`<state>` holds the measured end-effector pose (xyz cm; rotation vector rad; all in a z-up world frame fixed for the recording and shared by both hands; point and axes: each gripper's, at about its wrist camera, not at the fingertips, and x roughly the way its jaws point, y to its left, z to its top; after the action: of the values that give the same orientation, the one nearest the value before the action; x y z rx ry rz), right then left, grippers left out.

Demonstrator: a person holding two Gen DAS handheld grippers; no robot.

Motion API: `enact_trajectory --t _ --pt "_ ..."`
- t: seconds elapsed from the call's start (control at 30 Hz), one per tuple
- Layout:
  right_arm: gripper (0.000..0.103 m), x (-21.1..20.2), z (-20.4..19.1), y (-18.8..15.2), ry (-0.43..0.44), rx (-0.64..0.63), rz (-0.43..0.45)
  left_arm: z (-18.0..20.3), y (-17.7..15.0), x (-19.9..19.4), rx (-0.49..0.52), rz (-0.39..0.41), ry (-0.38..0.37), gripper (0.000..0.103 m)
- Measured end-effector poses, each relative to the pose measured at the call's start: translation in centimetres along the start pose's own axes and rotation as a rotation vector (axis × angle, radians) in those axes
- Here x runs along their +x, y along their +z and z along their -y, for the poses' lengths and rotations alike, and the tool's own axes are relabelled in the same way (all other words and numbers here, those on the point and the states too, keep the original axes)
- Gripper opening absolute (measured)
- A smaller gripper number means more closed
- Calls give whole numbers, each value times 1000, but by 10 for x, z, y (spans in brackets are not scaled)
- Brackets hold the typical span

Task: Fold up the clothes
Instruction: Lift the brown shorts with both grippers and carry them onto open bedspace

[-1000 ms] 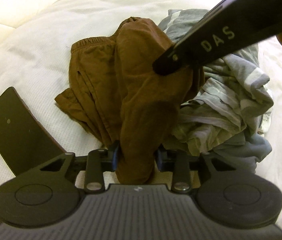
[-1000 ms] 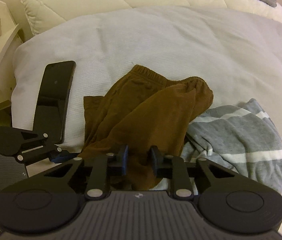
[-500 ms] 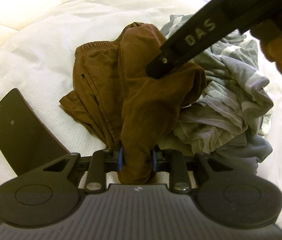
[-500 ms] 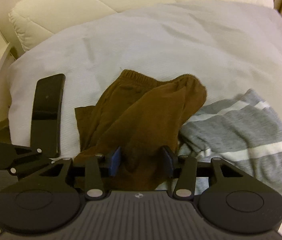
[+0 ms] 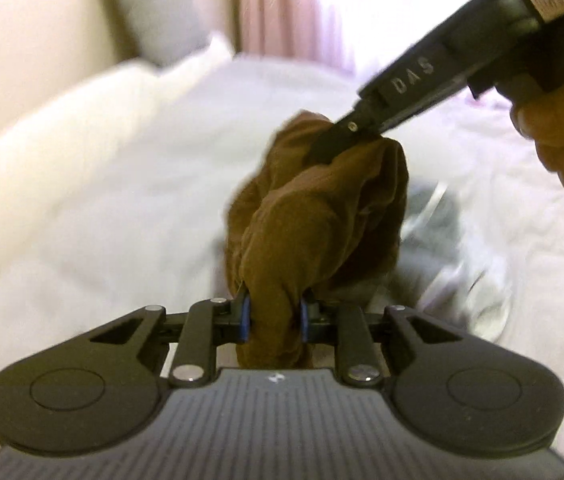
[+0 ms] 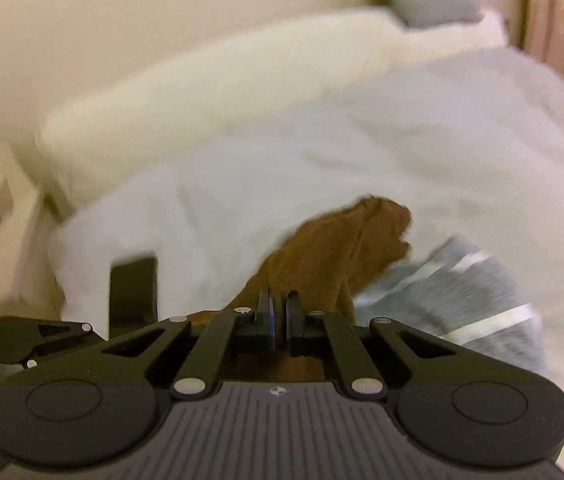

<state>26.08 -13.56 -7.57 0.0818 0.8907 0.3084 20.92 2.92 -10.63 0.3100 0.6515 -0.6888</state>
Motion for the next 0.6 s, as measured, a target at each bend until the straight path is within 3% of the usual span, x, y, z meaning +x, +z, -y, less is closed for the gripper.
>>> enact_trajectory --t 0.1,0.23,0.33,0.47,0.6 --pt "5 -48 15 -1 -39 44 91 28 31 -12 109 74 -55 18" --pt "5 -121 43 -26 -134 127 182 100 54 -21 274 123 -213 18" --pt "5 -178 67 -69 -236 197 215 164 58 -21 367 125 -350 18" --pt "5 -242 102 -146 -360 307 200 264 48 -21 419 66 -534 18" --pt "5 -297 135 -238 -460 446 177 370 24 -27 501 4 -642 18"
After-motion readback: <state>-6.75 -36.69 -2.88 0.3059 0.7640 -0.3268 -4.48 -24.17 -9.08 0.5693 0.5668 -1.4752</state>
